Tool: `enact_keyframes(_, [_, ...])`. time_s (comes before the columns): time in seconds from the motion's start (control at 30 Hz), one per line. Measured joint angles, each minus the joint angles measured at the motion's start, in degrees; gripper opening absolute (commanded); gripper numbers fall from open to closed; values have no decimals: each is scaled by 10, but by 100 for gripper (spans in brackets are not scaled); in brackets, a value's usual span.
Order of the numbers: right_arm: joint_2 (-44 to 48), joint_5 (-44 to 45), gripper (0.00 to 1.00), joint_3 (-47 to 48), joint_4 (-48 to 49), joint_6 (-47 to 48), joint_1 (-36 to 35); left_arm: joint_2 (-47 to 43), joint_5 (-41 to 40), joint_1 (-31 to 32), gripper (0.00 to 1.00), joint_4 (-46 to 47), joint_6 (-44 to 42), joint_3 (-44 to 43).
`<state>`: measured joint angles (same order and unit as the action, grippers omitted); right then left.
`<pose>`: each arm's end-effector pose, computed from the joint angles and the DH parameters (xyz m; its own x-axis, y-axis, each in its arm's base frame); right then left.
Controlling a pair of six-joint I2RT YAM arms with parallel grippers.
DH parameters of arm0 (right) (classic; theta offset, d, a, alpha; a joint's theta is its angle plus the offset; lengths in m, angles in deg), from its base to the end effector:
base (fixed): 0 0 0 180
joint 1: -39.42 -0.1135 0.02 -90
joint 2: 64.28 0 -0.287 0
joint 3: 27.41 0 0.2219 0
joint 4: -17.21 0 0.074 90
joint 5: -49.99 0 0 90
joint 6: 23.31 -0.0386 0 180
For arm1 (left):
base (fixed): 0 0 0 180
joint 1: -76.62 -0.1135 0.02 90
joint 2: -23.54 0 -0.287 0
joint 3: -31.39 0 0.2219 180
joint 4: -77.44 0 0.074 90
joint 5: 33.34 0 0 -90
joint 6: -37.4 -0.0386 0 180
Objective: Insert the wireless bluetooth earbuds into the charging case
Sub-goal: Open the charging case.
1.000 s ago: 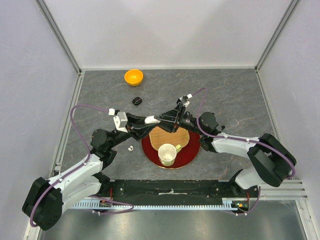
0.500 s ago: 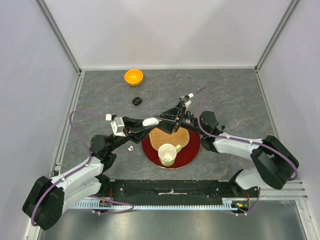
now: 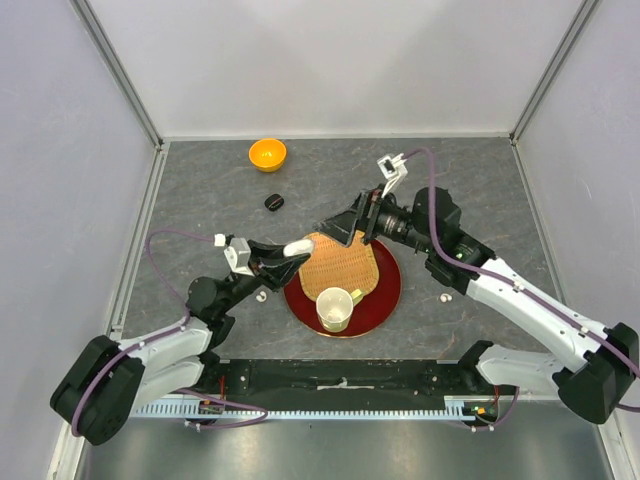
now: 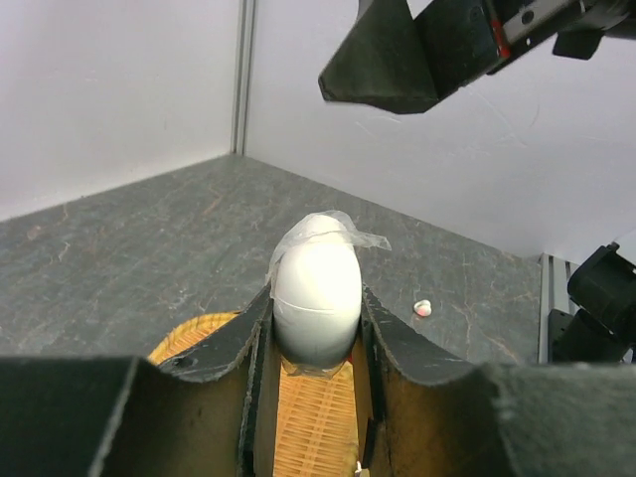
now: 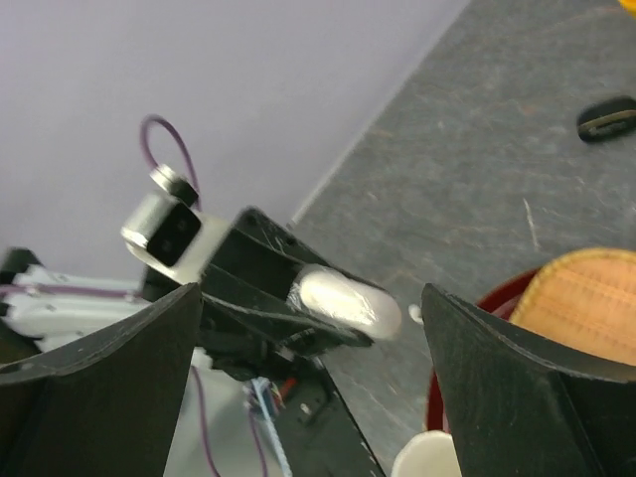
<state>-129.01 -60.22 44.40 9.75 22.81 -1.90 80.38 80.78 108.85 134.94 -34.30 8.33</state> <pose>0.1624 0.1605 0.3997 -0.6129 0.3273 -0.7192 -0.6302 0.3466 0.6948 0.1163 -0.0920 0.2743 0.0709 -0.3835 -0.9208 0.8695 0.4762 -0.1314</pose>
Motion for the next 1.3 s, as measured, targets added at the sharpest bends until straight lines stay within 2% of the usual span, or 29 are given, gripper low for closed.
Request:
enact_keyframes(0.13, [-19,21,97,14,-88,76,-21,24,4,0,2,3,13,-1])
enact_keyframes(0.33, [-42,26,96,14,-169,128,-32,29,32,0,2,3,21,-10])
enact_keyframes(1.3, [-20,26,96,14,-173,137,-34,28,172,-2,2,7,29,-42])
